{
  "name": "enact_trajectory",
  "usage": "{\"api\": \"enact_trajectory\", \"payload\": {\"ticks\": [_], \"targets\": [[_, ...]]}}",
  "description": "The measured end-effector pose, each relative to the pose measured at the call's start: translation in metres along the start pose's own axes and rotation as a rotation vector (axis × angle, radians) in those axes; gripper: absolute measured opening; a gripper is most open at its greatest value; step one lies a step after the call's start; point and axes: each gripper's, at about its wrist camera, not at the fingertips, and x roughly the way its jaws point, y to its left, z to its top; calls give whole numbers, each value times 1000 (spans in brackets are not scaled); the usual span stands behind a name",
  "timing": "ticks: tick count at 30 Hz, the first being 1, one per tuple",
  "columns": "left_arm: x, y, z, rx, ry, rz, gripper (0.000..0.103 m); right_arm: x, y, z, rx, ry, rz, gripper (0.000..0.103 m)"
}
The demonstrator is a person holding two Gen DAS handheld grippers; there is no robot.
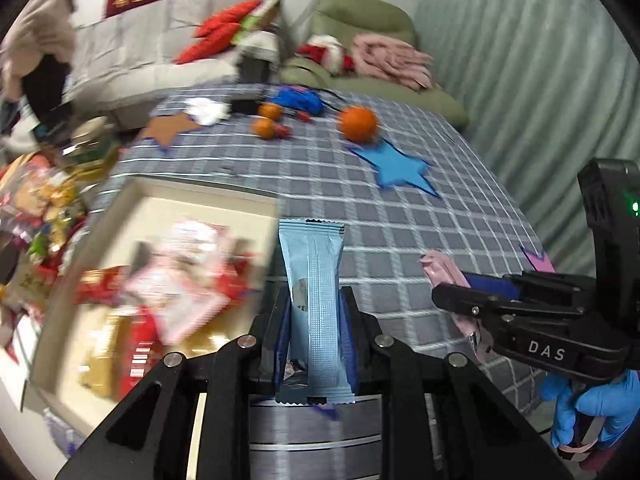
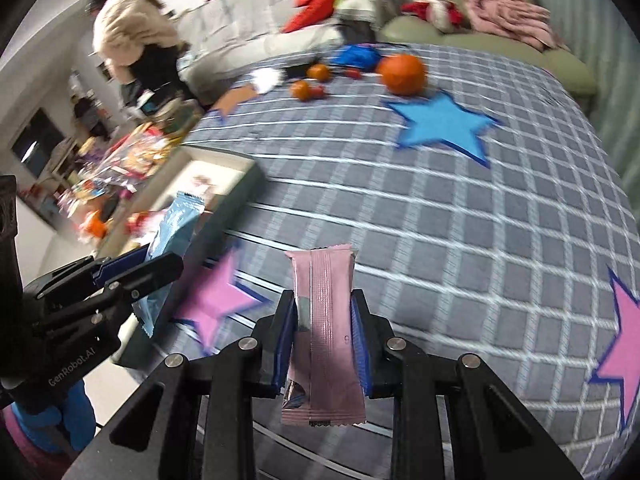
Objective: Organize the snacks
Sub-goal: 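Carry both bars over the cream tray and open both tools to drop them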
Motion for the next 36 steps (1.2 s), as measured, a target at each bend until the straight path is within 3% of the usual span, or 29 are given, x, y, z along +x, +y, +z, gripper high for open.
{"api": "enact_trajectory", "payload": {"ticks": [9, 14, 21, 23, 25, 27, 29, 30, 31, 33, 34, 35, 36], "targets": [[-14, 94, -4, -133, -7, 171, 25, 44, 92, 45, -150, 52, 92, 28], [-2, 128, -14, -196, 37, 211, 25, 71, 131, 64, -209, 85, 111, 28], [17, 143, -22, -213, 90, 222, 27, 105, 158, 77, -248, 140, 112, 29], [21, 145, -24, -218, 98, 212, 37, 114, 161, 80, -242, 162, 112, 29], [21, 146, -25, -228, 92, 213, 77, 121, 161, 82, -236, 181, 110, 29], [17, 146, -26, -234, 64, 220, 84, 125, 162, 83, -231, 204, 110, 29], [17, 145, -26, -234, 67, 217, 85, 125, 163, 83, -235, 208, 100, 44], [18, 146, -26, -235, 76, 217, 86, 123, 163, 83, -238, 201, 88, 72], [19, 146, -26, -234, 84, 219, 89, 120, 163, 82, -242, 187, 72, 88], [22, 145, -26, -223, 105, 268, 94, 113, 163, 83, -253, 173, 57, 88], [23, 144, -27, -217, 111, 290, 102, 110, 162, 83, -254, 171, 49, 88], [23, 143, -28, -212, 115, 311, 103, 109, 162, 84, -252, 173, 34, 88], [22, 142, -28, -212, 115, 316, 103, 108, 161, 84, -252, 179, 13, 97]]}}
